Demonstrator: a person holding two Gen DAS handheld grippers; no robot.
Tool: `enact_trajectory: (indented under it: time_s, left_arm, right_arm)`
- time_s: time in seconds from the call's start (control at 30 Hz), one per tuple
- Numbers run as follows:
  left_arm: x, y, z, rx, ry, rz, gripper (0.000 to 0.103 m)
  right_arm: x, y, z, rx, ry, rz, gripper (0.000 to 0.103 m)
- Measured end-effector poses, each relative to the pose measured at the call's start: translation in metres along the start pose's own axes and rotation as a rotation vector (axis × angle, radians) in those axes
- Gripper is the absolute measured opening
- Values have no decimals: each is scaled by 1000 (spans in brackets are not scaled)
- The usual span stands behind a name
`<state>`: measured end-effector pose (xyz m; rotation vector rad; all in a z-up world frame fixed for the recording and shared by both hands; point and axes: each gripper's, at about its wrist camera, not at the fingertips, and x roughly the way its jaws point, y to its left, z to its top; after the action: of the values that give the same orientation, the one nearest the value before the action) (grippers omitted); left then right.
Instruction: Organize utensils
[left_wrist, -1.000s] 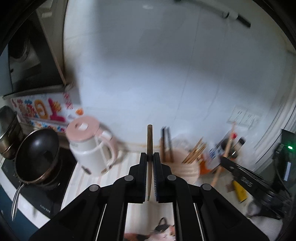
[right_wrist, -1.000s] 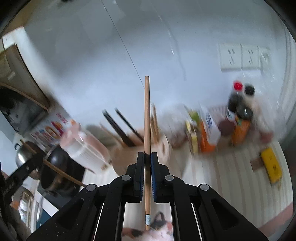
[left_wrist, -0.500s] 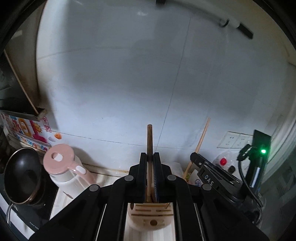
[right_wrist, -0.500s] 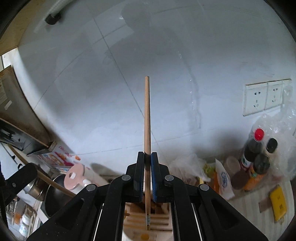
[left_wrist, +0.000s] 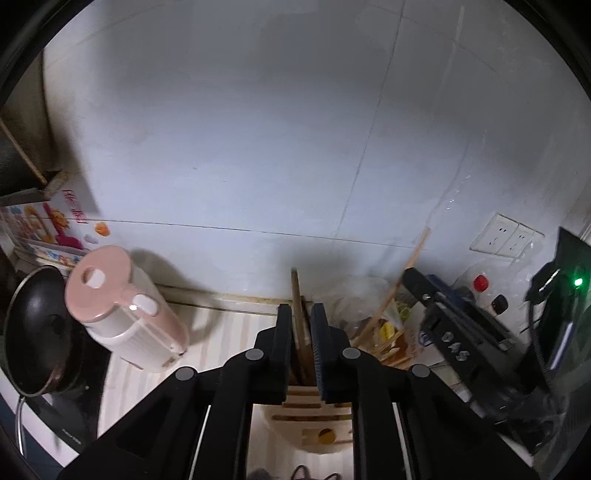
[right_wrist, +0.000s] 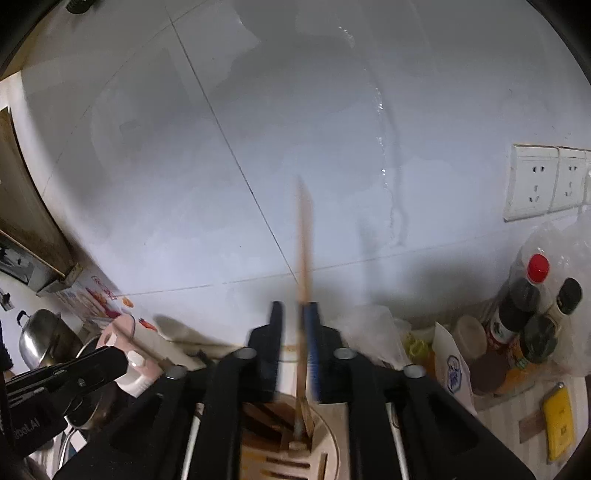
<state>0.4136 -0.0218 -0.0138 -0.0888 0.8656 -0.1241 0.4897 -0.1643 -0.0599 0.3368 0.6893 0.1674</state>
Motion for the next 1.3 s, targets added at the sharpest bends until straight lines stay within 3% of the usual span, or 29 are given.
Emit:
enact_trajectory:
  time_s: [0.03, 0.07, 0.13, 0.3, 0.37, 0.4, 0.47, 0.57, 0.97, 1.3]
  left_arm:
    - [-3, 2, -3, 1, 0, 17, 36]
    - [-7, 5, -8, 1, -4, 42, 65]
    - [-12, 11, -18, 0, -23, 85, 80]
    - [-6, 27, -47, 26, 8, 160, 81]
    - [0, 33, -57, 36, 25, 178, 94]
    - [2, 33, -61, 43, 23, 182, 97]
    - [3, 34, -69, 62, 18, 194, 100]
    - [5, 36, -78, 83, 22, 195, 102]
    - [-21, 37, -101, 131, 3, 140, 102]
    - [-90, 32, -129, 112, -66, 126, 102]
  right_arm:
    - [-3, 1, -1, -1, -2, -7, 36]
    - [-8, 2, -2, -2, -3, -18, 37]
    - [-17, 3, -6, -10, 5, -47, 37]
    - [-43, 5, -31, -48, 33, -149, 41]
    - [-51, 2, -42, -48, 50, -177, 56]
    - [-54, 1, -49, -47, 59, -193, 61]
    - [-61, -3, -63, -50, 73, -226, 82]
    - [-65, -5, -79, -57, 95, -275, 96]
    - [-106, 9, -114, -73, 78, -445, 103]
    - [-181, 35, -137, -95, -5, -461, 103]
